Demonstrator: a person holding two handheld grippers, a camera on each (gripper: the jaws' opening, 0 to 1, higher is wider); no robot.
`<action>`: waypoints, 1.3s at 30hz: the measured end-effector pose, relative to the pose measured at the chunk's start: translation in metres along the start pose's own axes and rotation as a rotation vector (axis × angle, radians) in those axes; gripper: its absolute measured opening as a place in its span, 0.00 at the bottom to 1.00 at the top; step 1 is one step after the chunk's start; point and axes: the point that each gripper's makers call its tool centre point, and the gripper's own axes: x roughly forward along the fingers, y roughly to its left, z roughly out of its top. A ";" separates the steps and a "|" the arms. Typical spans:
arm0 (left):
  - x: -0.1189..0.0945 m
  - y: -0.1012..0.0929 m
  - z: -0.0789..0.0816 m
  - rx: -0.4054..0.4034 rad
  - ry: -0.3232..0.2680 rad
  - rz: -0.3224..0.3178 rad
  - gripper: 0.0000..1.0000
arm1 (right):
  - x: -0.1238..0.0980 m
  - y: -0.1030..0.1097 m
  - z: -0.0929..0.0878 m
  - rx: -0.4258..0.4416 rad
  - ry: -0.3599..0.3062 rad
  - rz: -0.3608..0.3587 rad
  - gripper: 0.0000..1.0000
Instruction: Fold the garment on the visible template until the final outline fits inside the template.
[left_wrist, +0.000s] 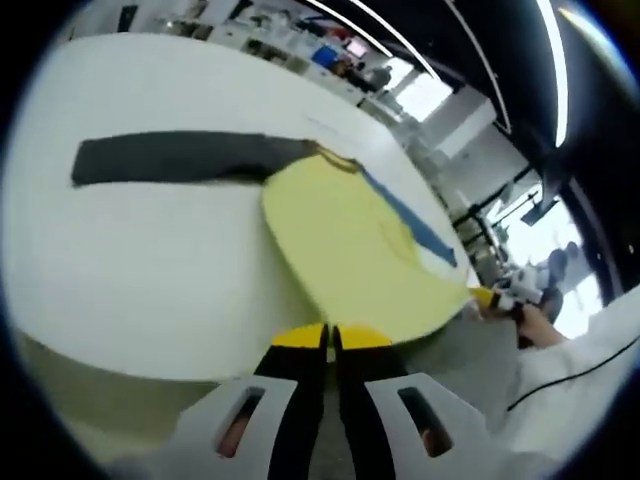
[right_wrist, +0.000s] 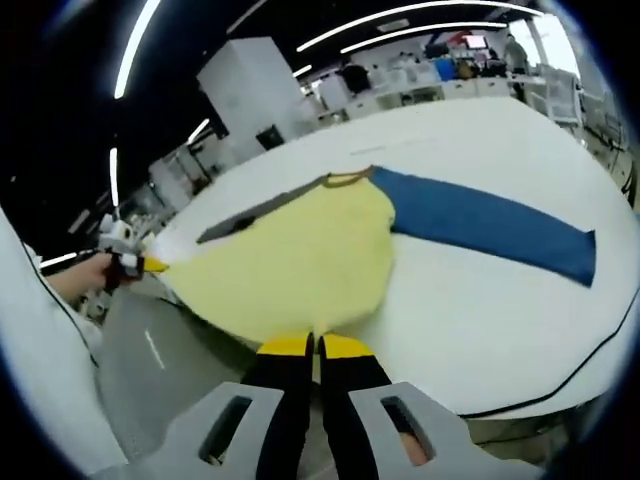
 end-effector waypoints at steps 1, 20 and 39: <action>0.002 0.003 -0.006 0.007 0.023 0.007 0.00 | 0.002 0.001 -0.006 0.002 0.019 -0.001 0.03; 0.021 0.031 -0.041 0.056 0.198 0.085 0.00 | 0.020 -0.007 -0.042 -0.018 0.301 0.017 0.03; 0.032 0.042 -0.057 0.117 0.338 0.151 0.00 | 0.034 -0.009 -0.071 -0.027 0.569 -0.003 0.03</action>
